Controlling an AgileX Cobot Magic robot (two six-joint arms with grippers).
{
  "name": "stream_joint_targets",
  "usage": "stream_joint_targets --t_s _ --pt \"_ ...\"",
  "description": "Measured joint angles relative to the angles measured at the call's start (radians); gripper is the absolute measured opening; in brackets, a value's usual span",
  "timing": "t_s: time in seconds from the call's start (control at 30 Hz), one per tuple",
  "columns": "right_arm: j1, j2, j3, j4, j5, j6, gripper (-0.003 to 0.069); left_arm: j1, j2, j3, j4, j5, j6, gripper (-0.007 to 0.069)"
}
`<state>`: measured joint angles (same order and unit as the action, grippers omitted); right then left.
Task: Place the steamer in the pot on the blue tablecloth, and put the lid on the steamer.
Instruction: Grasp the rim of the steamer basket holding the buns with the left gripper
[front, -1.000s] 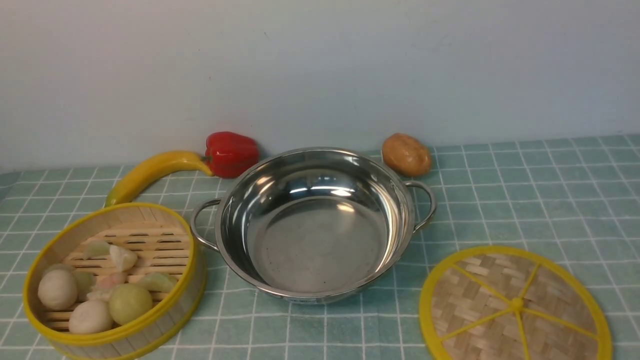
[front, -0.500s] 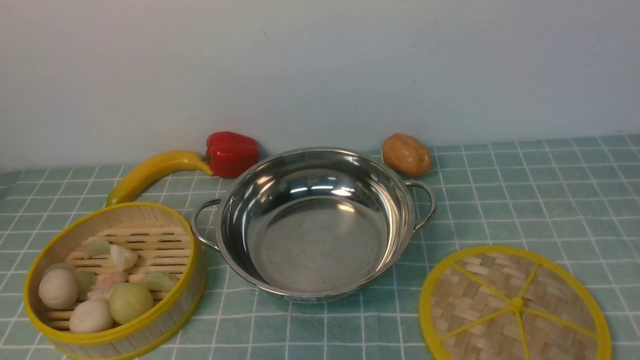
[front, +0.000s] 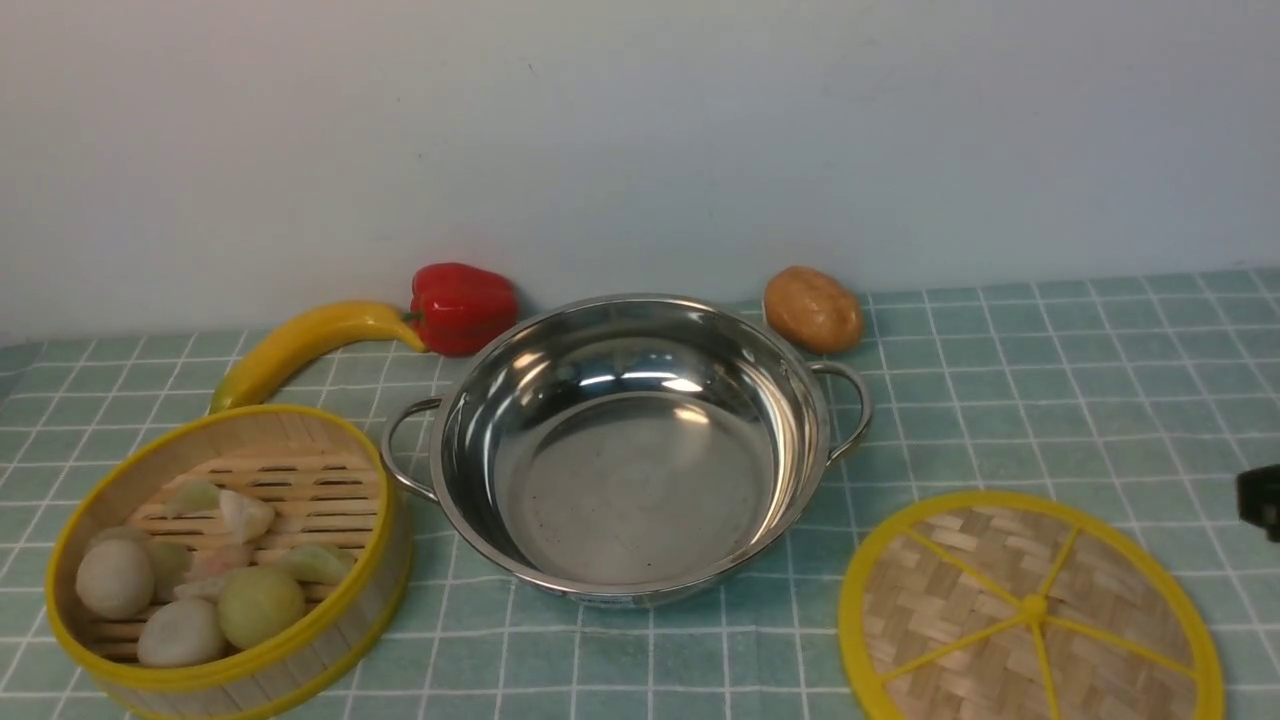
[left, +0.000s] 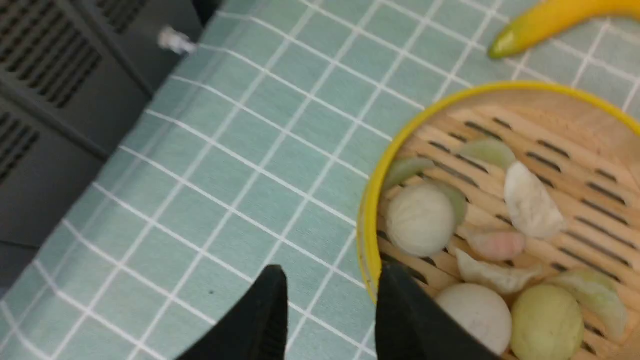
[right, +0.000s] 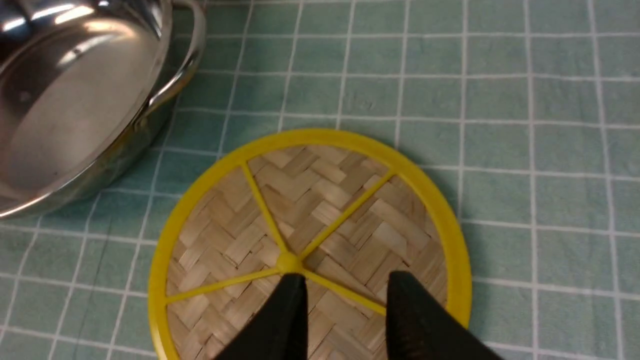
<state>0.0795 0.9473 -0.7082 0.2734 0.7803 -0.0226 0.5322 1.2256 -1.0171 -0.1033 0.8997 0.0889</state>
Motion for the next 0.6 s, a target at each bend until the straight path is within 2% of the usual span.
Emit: stream_joint_targets --t_s 0.27,0.4,0.6 --pt "0.000 0.005 0.000 0.048 0.023 -0.064 0.0242 0.000 0.328 -0.136 -0.122 -0.046 0.199 0.0243" --pt "0.000 0.005 0.000 0.053 0.030 -0.066 0.0242 0.000 0.472 -0.229 -0.183 0.003 0.278 0.0243" --pt "0.000 0.005 0.000 0.058 0.051 -0.067 0.0242 0.000 0.645 -0.350 -0.275 0.081 0.490 0.0243"
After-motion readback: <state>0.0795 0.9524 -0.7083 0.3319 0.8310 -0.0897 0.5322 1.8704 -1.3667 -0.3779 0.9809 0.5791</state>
